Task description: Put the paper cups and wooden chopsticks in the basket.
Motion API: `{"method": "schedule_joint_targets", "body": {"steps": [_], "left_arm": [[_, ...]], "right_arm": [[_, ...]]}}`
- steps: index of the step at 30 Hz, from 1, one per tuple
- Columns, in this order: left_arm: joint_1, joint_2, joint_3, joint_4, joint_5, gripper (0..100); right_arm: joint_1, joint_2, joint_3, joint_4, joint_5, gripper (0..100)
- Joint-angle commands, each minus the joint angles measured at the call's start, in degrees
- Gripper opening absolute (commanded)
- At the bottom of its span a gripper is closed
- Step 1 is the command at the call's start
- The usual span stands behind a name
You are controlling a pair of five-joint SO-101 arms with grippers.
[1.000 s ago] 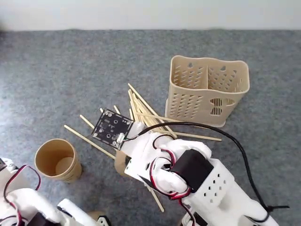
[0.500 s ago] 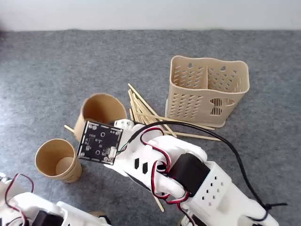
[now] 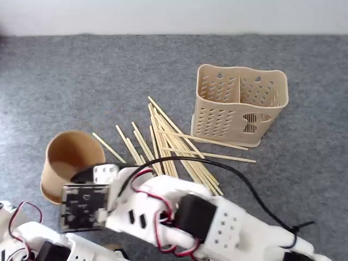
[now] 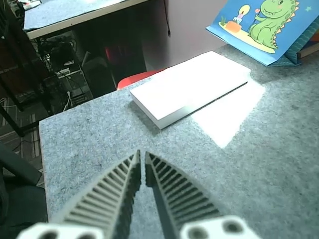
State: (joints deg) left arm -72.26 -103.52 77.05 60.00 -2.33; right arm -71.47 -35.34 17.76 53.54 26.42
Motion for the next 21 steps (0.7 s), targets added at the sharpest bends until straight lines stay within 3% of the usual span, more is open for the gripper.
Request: {"method": "schedule_joint_targets", "body": {"steps": [1, 16, 21], "left_arm": [[-0.4, -0.7, -0.1, -1.4, 0.2, 2], [-0.4, -0.7, 0.9, -1.1, 0.2, 2], [-0.4, -0.7, 1.9, -1.1, 0.2, 2]], "right_arm": [[-1.2, 2.4, -2.6, 0.0, -2.5, 0.8], [-0.1, 12.1, -3.0, 2.2, 2.1, 1.0], [1.6, 13.1, -3.0, 2.2, 1.8, 15.2]]}}
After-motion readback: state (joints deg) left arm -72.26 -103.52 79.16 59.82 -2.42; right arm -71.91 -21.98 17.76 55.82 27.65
